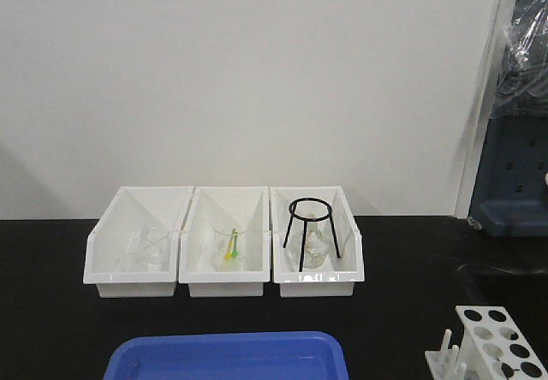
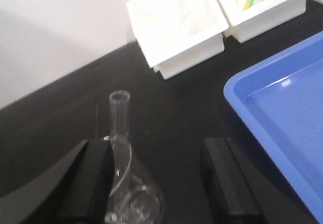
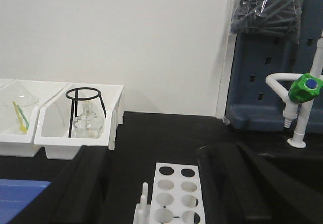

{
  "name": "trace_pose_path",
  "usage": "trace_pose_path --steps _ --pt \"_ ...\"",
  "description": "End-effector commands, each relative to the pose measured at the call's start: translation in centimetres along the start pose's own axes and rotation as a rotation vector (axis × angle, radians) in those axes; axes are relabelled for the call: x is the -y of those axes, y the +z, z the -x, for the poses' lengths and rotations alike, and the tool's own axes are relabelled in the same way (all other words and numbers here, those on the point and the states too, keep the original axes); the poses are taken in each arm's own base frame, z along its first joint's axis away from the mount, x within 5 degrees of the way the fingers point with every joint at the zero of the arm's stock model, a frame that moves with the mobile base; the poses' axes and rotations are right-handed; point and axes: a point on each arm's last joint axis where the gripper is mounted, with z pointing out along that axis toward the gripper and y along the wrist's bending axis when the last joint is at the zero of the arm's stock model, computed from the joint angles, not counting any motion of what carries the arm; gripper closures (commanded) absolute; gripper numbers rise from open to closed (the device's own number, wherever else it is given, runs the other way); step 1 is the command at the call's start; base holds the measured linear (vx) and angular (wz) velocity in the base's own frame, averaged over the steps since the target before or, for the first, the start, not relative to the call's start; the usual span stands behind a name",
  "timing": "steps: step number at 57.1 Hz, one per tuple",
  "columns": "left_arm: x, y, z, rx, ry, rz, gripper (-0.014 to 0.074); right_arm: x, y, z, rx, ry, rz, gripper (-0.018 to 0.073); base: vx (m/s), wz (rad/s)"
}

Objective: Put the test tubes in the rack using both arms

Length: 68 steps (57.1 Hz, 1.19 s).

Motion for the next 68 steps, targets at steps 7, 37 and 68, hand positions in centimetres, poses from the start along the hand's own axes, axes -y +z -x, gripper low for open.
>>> trace_pose_path --steps 7,37,68 --pt "-1.4 2.7 1.6 0.187 -0.077 0.115 0.0088 0.1 0.1 1.4 0.063 -0.008 -0.001 0.0063 0.0 0.0" --pt "-1.9 5.4 -0.1 0.133 -0.109 0.219 0.0088 0.1 0.1 1.2 0.043 -0.008 -0.001 0.0063 0.0 0.0" --pt "-2.2 10.5 -0.2 0.134 0.006 0.228 0.0088 0.1 0.2 0.8 -0.006 -0.007 -0.002 0.0063 0.0 0.0"
